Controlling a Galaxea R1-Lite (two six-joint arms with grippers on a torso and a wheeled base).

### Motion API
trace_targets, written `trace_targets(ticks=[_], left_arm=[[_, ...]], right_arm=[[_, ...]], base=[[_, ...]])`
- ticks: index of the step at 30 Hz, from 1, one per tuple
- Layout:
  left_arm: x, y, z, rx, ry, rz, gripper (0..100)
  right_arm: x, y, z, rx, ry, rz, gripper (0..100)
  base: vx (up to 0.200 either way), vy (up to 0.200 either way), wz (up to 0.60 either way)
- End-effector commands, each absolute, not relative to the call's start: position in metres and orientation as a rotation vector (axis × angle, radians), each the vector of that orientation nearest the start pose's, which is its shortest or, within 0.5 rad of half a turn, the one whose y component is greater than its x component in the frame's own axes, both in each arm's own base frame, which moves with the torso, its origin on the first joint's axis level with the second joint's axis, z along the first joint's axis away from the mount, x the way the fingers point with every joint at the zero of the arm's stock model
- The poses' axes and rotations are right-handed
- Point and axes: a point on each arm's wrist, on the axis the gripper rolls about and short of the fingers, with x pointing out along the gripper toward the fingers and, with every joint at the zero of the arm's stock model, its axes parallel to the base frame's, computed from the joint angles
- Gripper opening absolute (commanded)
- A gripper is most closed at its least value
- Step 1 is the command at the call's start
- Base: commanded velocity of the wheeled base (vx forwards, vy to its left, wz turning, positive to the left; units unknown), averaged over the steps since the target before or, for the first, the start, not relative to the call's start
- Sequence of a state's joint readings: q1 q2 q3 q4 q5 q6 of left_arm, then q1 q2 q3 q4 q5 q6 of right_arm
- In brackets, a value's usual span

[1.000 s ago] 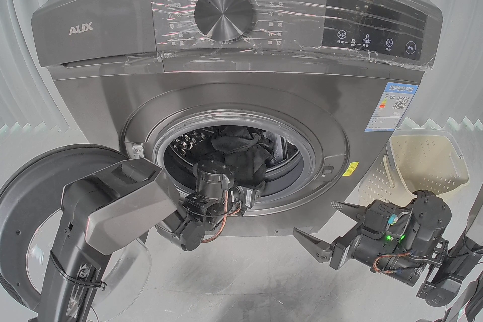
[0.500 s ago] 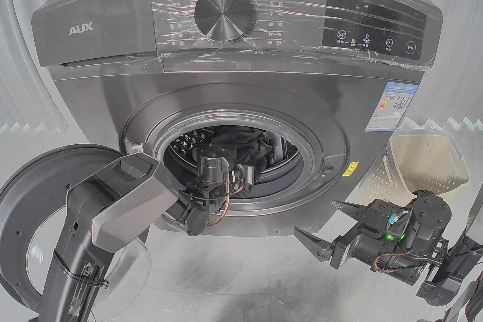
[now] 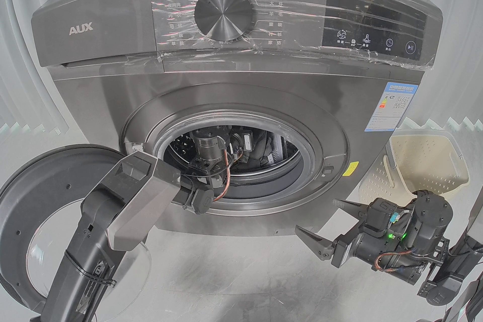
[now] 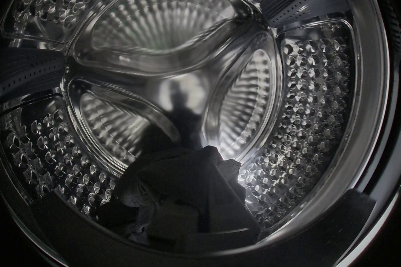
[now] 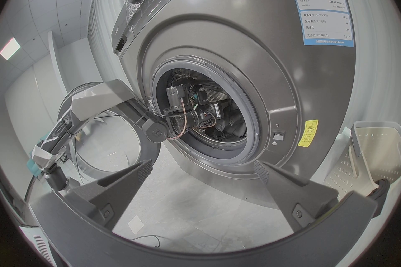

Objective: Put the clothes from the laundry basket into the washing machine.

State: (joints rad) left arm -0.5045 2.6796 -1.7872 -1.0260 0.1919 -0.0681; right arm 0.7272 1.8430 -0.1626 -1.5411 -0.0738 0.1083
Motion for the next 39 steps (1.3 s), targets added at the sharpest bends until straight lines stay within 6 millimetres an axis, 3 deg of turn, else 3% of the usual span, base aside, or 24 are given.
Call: trace_targets(ticks=[1,13,14,23,30,39], left_arm=[[0.479,-0.256,0.046,-0.112,-0.111,-0.307,0],[0.48,-0.255,0.046,-0.107,-0.101,-0.302,0],[0.479,-0.255,0.045,-0.105,-0.096,-0.302,100],[0.468,-0.252,0.03,-0.076,-0.022,-0.305,100],[0.447,-0.253,0.044,-0.061,0.01,-0.325,100],[0.397,-0.255,0.049,-0.022,0.089,-0.379,100]], right_arm=[[0.179,0.157,0.093,0.051,0.163,0.645,100],[0.179,0.157,0.093,0.05,0.165,0.646,100],[0.179,0.157,0.093,0.051,0.163,0.646,100],[0.178,0.157,0.094,0.051,0.163,0.645,100],[0.179,0.157,0.093,0.05,0.166,0.646,100],[0.178,0.156,0.093,0.05,0.166,0.646,100]], base=[[0.0,0.0,0.0],[0.0,0.0,0.0],[0.0,0.0,0.0],[0.0,0.0,0.0],[0.0,0.0,0.0],[0.0,0.0,0.0]])
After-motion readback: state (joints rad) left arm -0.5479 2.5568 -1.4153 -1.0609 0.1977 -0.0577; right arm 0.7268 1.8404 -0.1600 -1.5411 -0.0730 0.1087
